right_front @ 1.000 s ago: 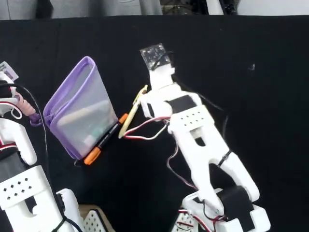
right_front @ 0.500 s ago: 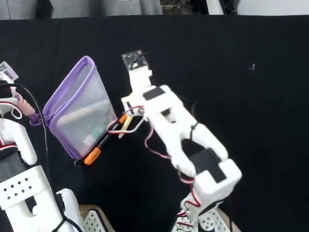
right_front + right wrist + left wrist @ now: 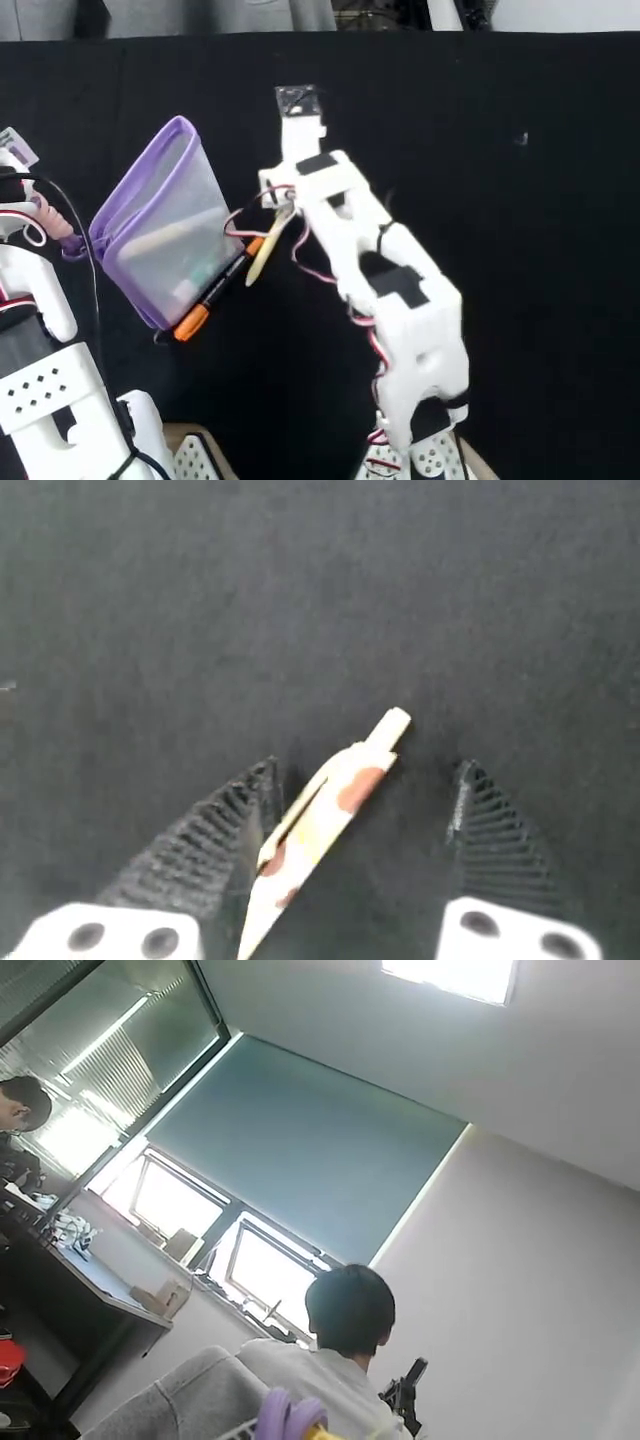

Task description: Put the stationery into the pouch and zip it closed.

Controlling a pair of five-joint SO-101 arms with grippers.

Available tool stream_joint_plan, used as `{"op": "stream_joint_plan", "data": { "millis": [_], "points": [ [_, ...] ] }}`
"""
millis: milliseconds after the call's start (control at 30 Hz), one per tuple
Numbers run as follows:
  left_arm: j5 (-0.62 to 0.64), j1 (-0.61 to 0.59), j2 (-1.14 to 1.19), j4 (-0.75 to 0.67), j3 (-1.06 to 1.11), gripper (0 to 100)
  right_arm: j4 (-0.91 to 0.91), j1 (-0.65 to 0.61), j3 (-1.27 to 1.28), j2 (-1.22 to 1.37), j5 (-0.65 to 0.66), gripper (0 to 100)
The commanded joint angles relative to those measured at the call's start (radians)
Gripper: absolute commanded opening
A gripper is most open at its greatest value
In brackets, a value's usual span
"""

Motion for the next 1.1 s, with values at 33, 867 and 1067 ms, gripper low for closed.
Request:
{"op": "stream_joint_plan", "data": {
  "millis": [33,867,1067],
  "points": [
    [0.011,0.004,-0.011,-0.015,0.002,3,0.222,0.028,-0.363,0.168,-0.049,27.1],
    [0.011,0.012,-0.011,-0.012,0.002,3,0.934,0.072,-1.612,0.625,0.124,1.1],
    [0.011,0.013,-0.011,-0.012,0.002,3,0.919,0.075,-1.61,0.449,0.157,1.1]
  ]
}}
